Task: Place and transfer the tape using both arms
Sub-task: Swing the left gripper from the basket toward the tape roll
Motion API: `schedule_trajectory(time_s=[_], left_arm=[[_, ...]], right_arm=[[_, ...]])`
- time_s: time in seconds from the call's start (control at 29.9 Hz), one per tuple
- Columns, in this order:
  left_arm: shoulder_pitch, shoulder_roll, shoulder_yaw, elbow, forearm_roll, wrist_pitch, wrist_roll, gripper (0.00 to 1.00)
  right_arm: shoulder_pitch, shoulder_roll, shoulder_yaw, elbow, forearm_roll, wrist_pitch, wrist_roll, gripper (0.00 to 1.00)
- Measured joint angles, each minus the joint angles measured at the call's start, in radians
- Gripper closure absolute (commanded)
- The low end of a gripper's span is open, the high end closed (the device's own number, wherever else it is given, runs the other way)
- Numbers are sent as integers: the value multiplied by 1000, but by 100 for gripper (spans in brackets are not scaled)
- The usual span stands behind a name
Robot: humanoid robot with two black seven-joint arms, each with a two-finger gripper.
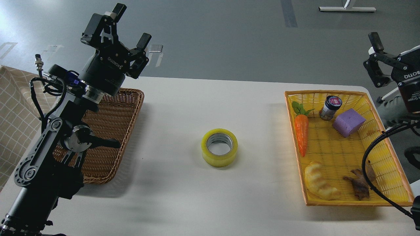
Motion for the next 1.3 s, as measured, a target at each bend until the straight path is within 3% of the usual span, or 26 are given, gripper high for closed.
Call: schedule_trajectory(time_s=[0.43,0.77,0.84,1.0,1.2,1.3], left_arm=[[-6,-7,7,-12,1,7,-24,2],[-6,8,45,-98,466,117,-23,2],[4,22,67,-119,515,120,-5,2],[19,88,159,-137,714,147,108,2],[52,84,222,-176,951,190,188,2],[56,79,257,-182,1073,192,279,2]], right_arm=[[41,22,8,-28,2,0,7,0],[50,24,-1,-71,1,0,6,0],[51,24,-2,-71,1,0,6,0],[56,25,-1,-75,1,0,6,0],[58,24,0,-85,1,0,6,0],[57,24,0,-85,1,0,6,0]])
